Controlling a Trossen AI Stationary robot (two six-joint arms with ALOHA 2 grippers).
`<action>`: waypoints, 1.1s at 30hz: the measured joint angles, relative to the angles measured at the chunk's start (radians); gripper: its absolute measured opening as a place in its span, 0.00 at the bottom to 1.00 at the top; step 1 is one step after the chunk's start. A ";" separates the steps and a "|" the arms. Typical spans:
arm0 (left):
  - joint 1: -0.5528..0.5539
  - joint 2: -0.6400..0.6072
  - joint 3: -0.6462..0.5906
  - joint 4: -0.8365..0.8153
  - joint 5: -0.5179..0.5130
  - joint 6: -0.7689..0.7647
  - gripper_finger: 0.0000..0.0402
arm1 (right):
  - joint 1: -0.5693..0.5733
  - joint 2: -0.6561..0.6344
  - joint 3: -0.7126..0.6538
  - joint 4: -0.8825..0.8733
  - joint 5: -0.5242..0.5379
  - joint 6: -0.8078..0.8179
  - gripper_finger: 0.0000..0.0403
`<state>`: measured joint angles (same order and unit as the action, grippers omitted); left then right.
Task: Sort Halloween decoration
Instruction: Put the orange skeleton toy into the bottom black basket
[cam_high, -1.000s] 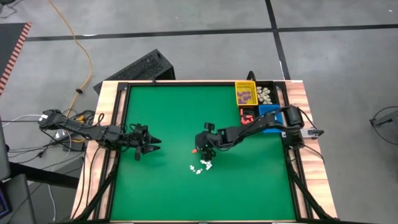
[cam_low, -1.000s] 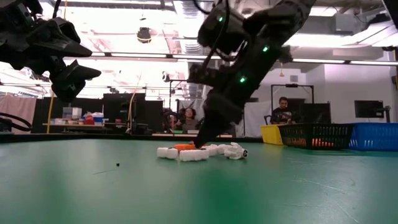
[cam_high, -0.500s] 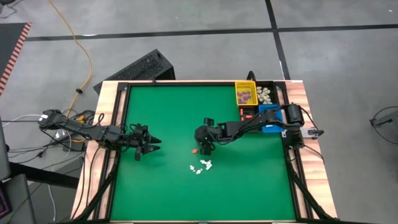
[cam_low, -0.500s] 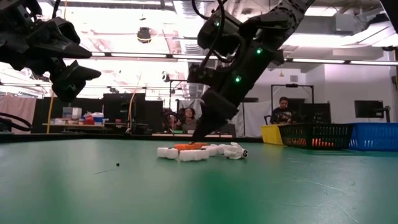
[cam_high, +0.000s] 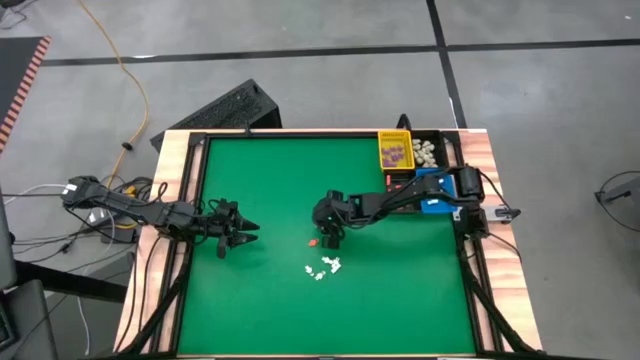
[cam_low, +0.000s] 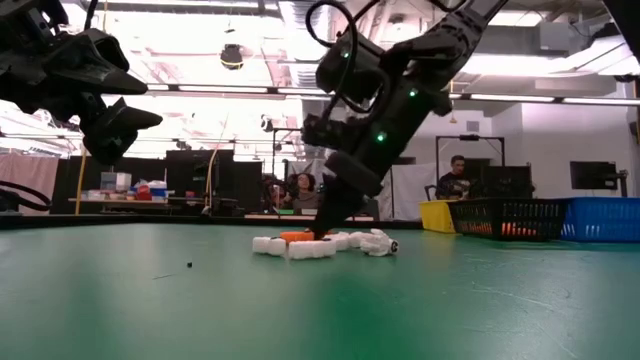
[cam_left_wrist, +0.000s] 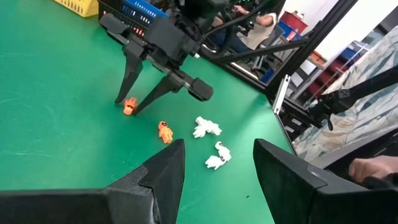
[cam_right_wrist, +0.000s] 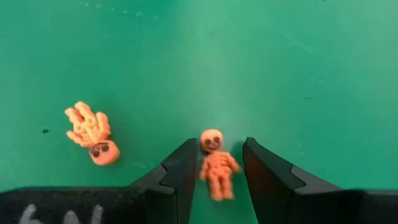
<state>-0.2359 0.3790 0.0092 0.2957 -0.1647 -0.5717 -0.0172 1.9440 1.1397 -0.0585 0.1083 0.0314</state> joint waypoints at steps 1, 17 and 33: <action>0.000 0.000 0.000 0.000 0.000 -0.001 0.45 | -0.002 0.003 0.001 -0.001 -0.008 0.003 0.39; 0.000 0.000 0.000 -0.018 0.000 -0.009 0.45 | -0.003 -0.024 -0.002 -0.042 -0.005 0.036 0.05; 0.000 0.000 0.000 -0.014 0.004 -0.016 0.45 | -0.028 -0.434 -0.003 -0.526 0.277 0.105 0.04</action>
<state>-0.2359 0.3792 0.0090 0.2814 -0.1612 -0.5873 -0.0457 1.5098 1.1365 -0.5845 0.3852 0.1364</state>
